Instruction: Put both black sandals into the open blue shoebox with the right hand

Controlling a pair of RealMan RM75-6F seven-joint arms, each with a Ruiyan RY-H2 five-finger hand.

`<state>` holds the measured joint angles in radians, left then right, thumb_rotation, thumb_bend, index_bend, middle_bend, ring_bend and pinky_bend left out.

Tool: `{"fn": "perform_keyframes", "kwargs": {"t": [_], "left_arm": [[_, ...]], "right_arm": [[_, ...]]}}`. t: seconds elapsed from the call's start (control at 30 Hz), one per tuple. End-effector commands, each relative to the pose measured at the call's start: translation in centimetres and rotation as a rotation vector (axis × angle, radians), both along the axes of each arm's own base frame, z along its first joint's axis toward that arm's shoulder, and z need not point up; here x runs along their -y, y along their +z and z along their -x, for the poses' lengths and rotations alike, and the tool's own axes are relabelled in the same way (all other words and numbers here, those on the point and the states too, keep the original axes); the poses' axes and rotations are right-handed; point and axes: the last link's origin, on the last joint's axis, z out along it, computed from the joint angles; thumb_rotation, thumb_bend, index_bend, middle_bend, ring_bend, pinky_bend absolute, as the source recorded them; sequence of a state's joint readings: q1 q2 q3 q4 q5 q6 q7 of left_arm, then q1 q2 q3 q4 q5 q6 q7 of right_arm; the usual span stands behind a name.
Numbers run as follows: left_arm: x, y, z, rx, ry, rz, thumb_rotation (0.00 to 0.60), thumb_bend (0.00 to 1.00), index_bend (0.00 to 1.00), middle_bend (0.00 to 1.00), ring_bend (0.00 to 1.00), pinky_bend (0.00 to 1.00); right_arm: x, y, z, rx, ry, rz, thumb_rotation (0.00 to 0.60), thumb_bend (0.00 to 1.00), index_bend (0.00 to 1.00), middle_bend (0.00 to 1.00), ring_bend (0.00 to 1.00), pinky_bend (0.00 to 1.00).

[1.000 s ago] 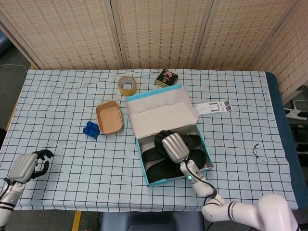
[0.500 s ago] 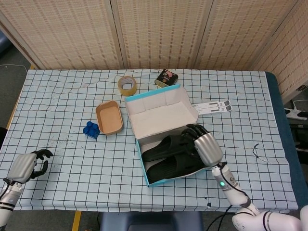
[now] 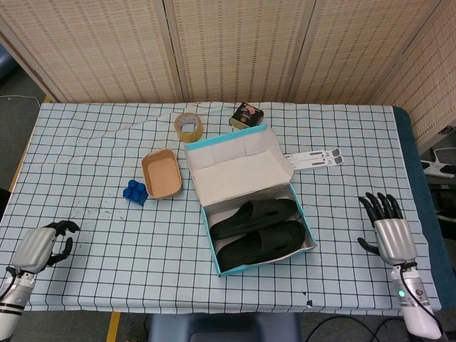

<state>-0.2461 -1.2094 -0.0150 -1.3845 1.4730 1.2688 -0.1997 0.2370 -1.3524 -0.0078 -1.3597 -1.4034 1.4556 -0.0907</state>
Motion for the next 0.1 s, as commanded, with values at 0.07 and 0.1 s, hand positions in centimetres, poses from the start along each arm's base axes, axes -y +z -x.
{"fn": "perform_keyframes", "kwargs": {"t": [0.07,0.1], "left_arm": [[-0.06,-0.09,-0.05,0.001,0.000,0.003,0.600,0.58,0.38,0.40,0.42,0.55],[-0.05,-0.10,-0.08,0.002,-0.002,0.005,0.600,0.58,0.38,0.40,0.42,0.55]], "right_arm": [[-0.48,0.22,-0.16,0.014,0.021,0.025,0.600,0.08,0.11,0.06,0.00,0.01],[-0.63,0.11,-0.17,0.011,0.021,0.024,0.600,0.08,0.12,0.06,0.00,0.01]]}}
